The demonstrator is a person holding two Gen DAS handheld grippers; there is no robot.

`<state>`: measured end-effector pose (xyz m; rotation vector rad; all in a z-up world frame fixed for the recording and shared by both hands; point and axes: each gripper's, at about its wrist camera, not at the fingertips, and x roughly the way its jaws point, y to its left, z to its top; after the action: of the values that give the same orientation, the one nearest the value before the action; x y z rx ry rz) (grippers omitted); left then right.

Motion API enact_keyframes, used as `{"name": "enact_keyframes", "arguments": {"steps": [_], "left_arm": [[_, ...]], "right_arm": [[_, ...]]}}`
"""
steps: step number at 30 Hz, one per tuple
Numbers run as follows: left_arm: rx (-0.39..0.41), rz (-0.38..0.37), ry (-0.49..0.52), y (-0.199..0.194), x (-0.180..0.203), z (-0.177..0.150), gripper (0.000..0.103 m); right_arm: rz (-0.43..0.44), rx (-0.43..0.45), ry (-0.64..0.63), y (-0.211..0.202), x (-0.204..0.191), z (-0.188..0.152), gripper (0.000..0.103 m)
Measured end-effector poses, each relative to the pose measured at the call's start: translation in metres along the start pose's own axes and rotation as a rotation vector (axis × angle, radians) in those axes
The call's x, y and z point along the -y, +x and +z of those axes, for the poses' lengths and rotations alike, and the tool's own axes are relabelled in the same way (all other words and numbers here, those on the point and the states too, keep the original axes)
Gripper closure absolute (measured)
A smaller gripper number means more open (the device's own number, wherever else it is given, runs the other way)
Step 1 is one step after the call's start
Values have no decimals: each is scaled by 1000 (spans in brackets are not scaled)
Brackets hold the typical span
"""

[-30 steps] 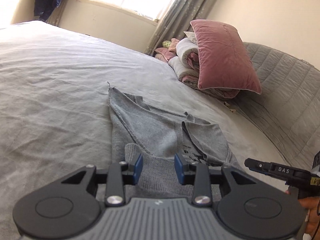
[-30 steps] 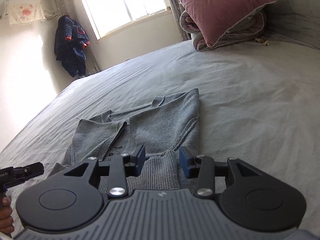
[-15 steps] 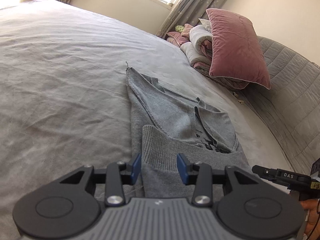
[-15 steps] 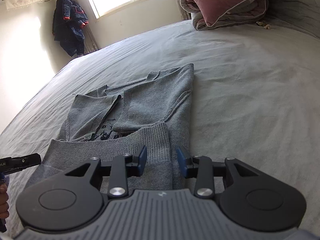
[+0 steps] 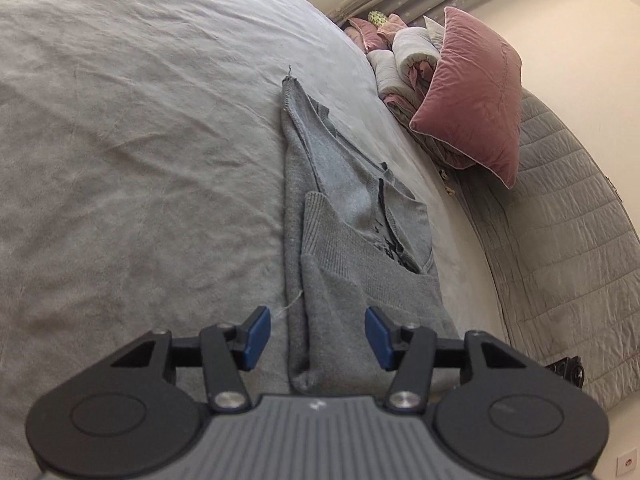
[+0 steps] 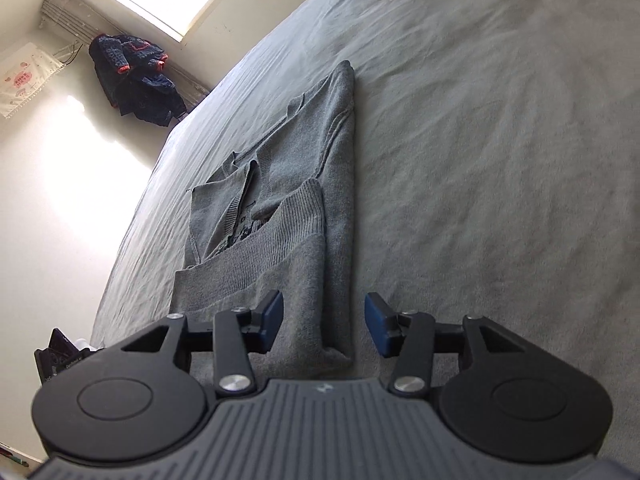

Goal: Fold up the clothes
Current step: 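Press the folded sweater edge with both grippers closed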

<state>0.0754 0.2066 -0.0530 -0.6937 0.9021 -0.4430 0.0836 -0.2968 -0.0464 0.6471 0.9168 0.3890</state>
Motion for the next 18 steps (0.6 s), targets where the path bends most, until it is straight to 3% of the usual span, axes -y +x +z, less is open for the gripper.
{"name": "enact_keyframes", "arguments": {"steps": [5,9,10,12,13,14,18], "left_arm": [[-121,31,56,24,10,-14,50],[-103,15,30,33,10,-19,50],[-97,9,20,35,10,-21,50],[-78,13,-7,38,8,-23,59],[-78,33,-17,39,8,-24,80],[-78,54,-28,40,7,-25,87],[-90,45,-49,25,8,-31,91]], "right_arm": [[-24,-58,-44,5,-9,-7,53],[-15,-58,-38,9,-15,-10,52],[-15,-56,-33,10,-16,-11,56],[-21,-54,-16,13,-15,-11,67],[-24,-52,-8,15,-15,-12,78],[-25,-52,3,16,-14,-12,85],[19,-44,59,5,-11,-8,90]]}}
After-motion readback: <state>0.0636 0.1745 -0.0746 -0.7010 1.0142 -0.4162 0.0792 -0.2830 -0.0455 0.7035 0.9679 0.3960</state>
